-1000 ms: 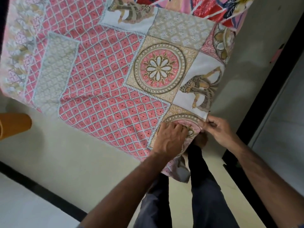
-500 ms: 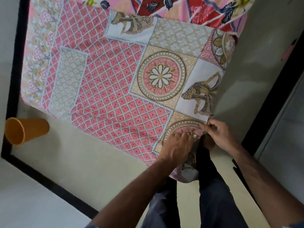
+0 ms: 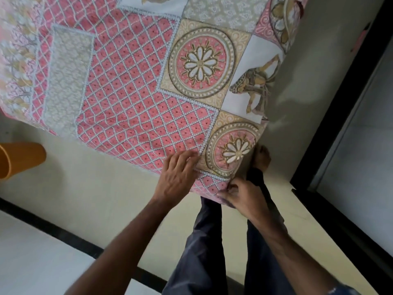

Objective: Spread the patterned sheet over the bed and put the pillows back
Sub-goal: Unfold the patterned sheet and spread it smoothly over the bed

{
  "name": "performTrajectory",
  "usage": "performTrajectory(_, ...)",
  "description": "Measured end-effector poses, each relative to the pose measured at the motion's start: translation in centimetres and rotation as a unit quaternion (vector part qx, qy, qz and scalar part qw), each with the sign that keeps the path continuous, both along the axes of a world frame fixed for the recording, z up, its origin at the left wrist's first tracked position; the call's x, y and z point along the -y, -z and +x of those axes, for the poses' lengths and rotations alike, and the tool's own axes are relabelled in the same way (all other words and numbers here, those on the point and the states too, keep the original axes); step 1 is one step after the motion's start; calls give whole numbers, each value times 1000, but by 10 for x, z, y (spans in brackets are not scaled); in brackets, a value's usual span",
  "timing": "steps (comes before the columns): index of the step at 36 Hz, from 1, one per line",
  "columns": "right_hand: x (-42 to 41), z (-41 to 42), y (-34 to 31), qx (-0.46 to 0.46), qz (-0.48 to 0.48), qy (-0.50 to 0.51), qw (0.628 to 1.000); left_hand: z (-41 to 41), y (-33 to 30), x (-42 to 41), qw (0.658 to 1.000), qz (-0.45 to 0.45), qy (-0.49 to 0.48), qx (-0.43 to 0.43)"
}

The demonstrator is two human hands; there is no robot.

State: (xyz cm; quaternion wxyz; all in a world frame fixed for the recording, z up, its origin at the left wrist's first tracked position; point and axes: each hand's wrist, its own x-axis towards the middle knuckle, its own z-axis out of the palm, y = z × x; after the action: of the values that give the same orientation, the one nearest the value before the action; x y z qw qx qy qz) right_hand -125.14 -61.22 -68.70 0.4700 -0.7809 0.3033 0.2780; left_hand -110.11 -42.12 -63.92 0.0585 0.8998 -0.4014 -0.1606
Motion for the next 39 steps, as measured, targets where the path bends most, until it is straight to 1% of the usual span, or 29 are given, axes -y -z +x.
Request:
performTrajectory(6, -7, -3, -1, 110, -116, -57, 985, -31, 6, -16, 997, -21, 63, 38)
performTrajectory(9, -6, -3, 4, 146, -112, -80, 980, -42, 7, -18, 994, 6, 98, 39)
performTrajectory(13, 1, -5, 6, 193, -97, -110, 970, -40, -1, -8, 992, 18, 117, 42)
performTrajectory(19, 0, -14, 5, 212, -74, -118, 967, -24, -11, 11, 982, 28, 184, 12)
performTrajectory(21, 1, -18, 5, 219, -73, -121, 966, -27, -12, 9, 977, 14, 212, 4)
performTrajectory(24, 4, -20, 4, 217, -94, -143, 961, -47, -12, 4, 965, -32, 260, -26)
performTrajectory(26, 4, -22, 7, 204, -111, -148, 961, -69, -10, 0, 956, -21, 287, -56)
performTrajectory(28, 2, -21, 9, 185, -121, -148, 964, -85, -7, -6, 959, 11, 269, -83)
performTrajectory(31, -1, -22, 11, 144, -121, -142, 972, -92, -3, -11, 981, 28, 163, -104)
performTrajectory(34, 0, -29, 13, 128, -113, -150, 974, -84, -1, -12, 992, 6, 102, -75)
performTrajectory(38, -9, -43, 19, 71, -161, -250, 952, -45, 2, -4, 996, 1, 91, -6)
performTrajectory(39, -12, -42, 19, 60, -167, -259, 949, -33, 5, -1, 997, 2, 83, 9)
